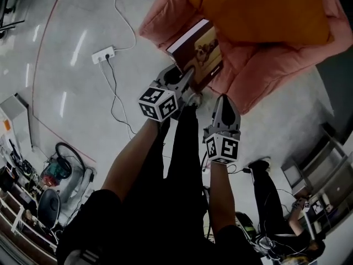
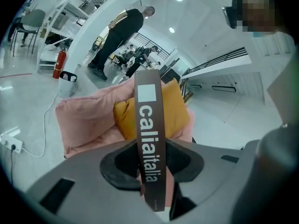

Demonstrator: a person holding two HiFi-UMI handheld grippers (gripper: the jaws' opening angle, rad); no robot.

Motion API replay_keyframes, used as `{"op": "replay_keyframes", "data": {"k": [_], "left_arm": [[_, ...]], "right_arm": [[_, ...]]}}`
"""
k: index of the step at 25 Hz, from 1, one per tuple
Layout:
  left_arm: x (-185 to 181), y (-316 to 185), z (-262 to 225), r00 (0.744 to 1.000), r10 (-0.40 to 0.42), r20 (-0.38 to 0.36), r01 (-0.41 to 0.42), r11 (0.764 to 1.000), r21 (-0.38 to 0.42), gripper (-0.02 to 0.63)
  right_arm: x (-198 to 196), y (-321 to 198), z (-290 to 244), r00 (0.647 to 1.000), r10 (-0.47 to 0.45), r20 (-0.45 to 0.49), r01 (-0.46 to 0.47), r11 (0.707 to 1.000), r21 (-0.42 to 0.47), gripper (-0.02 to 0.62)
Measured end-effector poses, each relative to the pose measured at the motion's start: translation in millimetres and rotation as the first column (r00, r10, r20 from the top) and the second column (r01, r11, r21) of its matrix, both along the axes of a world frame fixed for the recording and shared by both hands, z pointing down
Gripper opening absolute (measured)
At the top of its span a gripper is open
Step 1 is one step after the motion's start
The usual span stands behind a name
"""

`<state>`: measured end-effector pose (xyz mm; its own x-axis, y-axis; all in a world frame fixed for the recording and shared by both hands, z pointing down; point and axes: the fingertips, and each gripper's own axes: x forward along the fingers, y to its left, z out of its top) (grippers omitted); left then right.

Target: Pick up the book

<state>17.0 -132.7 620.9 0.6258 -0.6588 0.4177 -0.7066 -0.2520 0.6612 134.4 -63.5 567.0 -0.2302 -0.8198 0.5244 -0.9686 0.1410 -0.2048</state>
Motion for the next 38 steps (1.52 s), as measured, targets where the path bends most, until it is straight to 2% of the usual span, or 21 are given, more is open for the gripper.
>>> {"op": "replay_keyframes", "data": {"k": [7,15,24,33,38], "left_arm": [[-10.3,-8.2,-64.9,1.000,-0.004,-0.019,0.005,0.998,0.065,0.144],[-21.1,-7.2,-135.5,1.000,0.001,-0.026,0.002,0.992,0.122,0.145],[-45.8,11.3,-208.2,0.999,0.017,-0.031,-0.011,0.981,0.192,0.144],[-55.4,30.0,-282.7,0.999,0.013,0.035,-0.023,0.946,0.323,0.144],[-58.8,37.7,-317.6,0.999,0.029,0.044,-0.044,0.924,0.381,0.144]], "right_arm": [[-5.0,-3.4,-34.4,1.000,0.012,0.012,-0.012,1.000,0.021,0.003],[-17.0,-10.9,-86.9,1.000,-0.028,-0.014,0.029,0.997,0.070,0.002],[-29.7,-4.0,-153.3,1.000,0.001,0.020,-0.004,0.993,0.121,0.003],[-38.8,14.1,-208.3,1.000,-0.029,0.004,0.028,0.983,0.183,0.002],[-46.7,22.9,-238.8,0.999,-0.054,0.001,0.053,0.972,0.230,0.003]]}}
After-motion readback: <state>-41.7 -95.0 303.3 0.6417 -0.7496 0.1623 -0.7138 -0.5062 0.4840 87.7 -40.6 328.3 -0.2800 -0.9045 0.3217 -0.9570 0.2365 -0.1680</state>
